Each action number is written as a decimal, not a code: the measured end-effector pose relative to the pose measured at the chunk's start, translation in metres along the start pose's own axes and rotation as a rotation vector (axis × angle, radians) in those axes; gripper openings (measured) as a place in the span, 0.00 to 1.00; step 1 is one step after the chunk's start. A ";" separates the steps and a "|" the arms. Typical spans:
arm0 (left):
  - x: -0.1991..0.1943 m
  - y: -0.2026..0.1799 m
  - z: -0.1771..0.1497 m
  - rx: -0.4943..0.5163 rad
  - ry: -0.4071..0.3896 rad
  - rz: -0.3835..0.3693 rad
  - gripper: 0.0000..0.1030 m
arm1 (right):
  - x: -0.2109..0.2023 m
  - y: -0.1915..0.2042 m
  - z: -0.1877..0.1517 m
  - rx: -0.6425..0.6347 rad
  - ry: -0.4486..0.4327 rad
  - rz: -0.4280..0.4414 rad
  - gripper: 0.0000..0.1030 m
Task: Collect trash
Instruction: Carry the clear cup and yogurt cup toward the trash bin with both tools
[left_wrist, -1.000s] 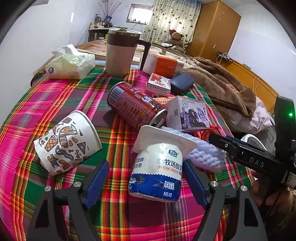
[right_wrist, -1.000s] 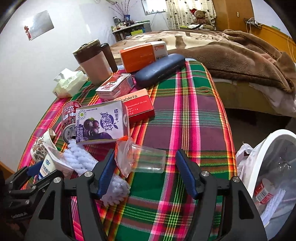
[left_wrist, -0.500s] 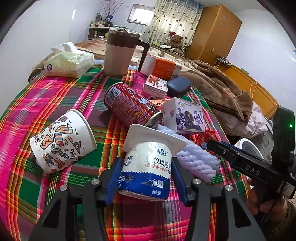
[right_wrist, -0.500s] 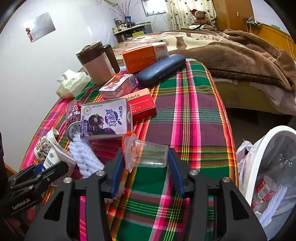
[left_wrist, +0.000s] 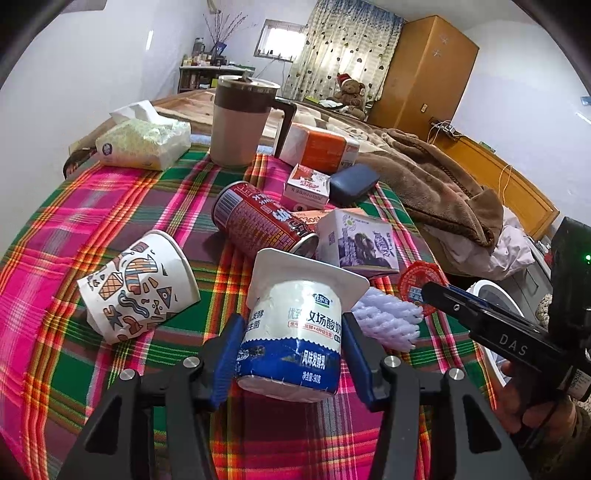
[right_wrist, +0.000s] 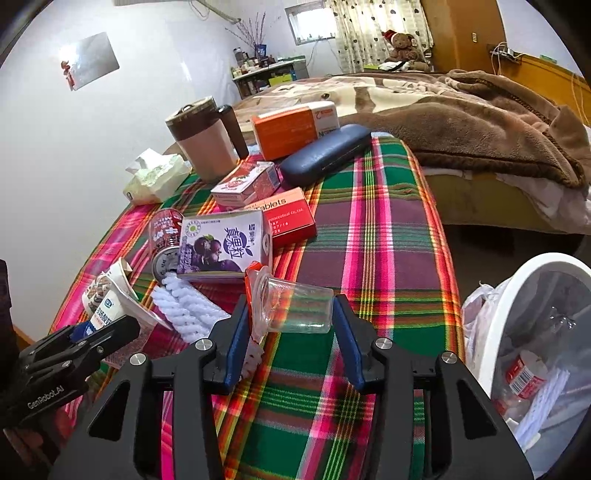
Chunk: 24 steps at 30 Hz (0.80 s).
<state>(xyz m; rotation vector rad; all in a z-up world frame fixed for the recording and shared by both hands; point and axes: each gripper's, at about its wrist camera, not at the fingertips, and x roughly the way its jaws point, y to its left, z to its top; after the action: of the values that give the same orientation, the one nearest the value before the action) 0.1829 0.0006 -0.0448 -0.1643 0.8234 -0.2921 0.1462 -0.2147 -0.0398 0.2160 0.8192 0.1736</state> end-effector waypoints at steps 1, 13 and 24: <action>-0.002 -0.001 0.000 0.001 -0.003 -0.001 0.51 | -0.003 0.000 0.000 -0.001 -0.006 -0.002 0.44; -0.038 -0.024 0.003 0.049 -0.082 -0.013 0.51 | -0.047 -0.003 -0.002 0.002 -0.109 -0.002 0.44; -0.068 -0.067 0.002 0.130 -0.141 -0.051 0.51 | -0.091 -0.021 -0.008 0.035 -0.196 -0.034 0.44</action>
<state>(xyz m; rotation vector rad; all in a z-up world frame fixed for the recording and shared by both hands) 0.1278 -0.0414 0.0209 -0.0837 0.6592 -0.3769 0.0807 -0.2553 0.0133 0.2480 0.6306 0.1040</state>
